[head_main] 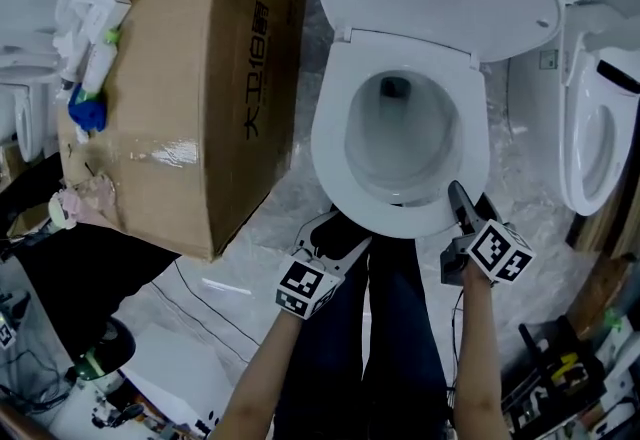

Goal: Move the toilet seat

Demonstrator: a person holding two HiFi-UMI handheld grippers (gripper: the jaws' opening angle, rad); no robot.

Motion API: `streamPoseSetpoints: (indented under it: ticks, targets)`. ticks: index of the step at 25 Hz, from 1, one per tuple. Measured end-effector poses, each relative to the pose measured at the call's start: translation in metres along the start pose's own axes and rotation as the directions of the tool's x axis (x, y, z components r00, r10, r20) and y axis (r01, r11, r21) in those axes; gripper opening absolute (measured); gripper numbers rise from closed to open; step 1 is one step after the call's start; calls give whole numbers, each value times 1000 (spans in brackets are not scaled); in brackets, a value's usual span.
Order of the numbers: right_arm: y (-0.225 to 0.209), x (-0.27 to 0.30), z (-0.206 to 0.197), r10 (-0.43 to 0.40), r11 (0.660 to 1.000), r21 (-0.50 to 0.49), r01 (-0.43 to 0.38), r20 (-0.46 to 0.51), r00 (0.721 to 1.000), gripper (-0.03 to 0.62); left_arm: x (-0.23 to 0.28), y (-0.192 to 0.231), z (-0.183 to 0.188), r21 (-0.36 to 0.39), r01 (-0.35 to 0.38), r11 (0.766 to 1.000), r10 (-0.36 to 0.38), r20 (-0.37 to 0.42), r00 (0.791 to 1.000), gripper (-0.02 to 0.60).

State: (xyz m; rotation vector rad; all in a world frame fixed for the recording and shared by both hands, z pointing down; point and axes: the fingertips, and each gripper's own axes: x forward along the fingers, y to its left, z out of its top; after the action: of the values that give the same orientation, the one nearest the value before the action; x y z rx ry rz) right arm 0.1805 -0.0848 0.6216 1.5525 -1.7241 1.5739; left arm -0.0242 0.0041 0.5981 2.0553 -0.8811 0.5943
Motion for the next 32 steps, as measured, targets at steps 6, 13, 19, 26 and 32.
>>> streamPoseSetpoints:
  ticks: [6,13,19,26,32]
  targets:
    - [10,-7,14,15,1000,6,-15,24,1000,299,5,-7,41,68,-2,998,-3,76,997,279]
    - [18,-16,31,-2,1000,13,2,57,998,299,0,-12,68,103,-23,994,10,120,993,278]
    - [25,-19,42,-22,1000,17,21,62,998,299,-3,-13,87,94,-45,995,30,154,988,258]
    - [36,-30,60,-62,997,43,57,114,992,309,-5,-10,113,84,-64,994,48,183,982,239]
    - [42,-55,77,-94,994,-33,102,180,979,313,-6,-8,133,62,-75,995,61,204,977,239]
